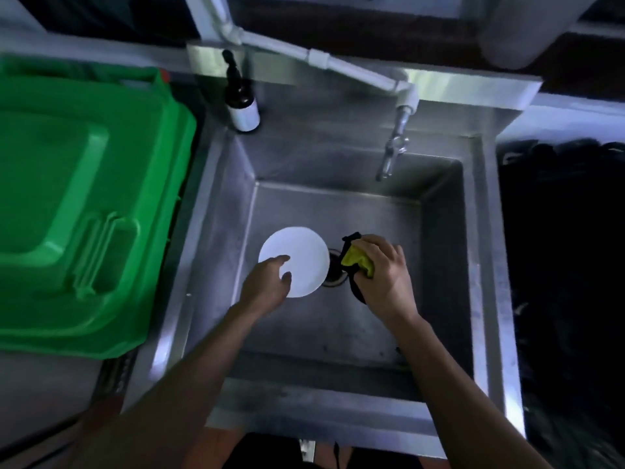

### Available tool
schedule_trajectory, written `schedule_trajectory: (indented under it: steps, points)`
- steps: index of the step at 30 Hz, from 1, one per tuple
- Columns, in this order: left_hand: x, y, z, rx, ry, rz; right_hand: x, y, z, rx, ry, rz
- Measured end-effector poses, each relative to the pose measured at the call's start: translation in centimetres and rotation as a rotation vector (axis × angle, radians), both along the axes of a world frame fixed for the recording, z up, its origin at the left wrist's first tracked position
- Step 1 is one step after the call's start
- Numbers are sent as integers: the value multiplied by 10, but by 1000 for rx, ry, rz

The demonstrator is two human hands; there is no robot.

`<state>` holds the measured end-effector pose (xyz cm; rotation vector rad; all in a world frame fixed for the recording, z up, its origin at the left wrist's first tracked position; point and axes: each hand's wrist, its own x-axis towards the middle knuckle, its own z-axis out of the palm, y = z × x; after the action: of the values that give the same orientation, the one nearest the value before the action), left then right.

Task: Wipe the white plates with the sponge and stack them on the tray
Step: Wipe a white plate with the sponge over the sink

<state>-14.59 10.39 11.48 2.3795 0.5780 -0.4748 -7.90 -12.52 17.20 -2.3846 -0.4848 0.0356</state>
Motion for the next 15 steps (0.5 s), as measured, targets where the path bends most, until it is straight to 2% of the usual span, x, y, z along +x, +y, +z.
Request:
schedule_trajectory:
  steps: [7, 15]
  points:
    - [2, 37, -63, -243, 147, 322, 17, 42, -49, -31, 58, 126]
    - [15, 49, -136, -303, 182, 570, 37, 69, -109, 45, 93, 208]
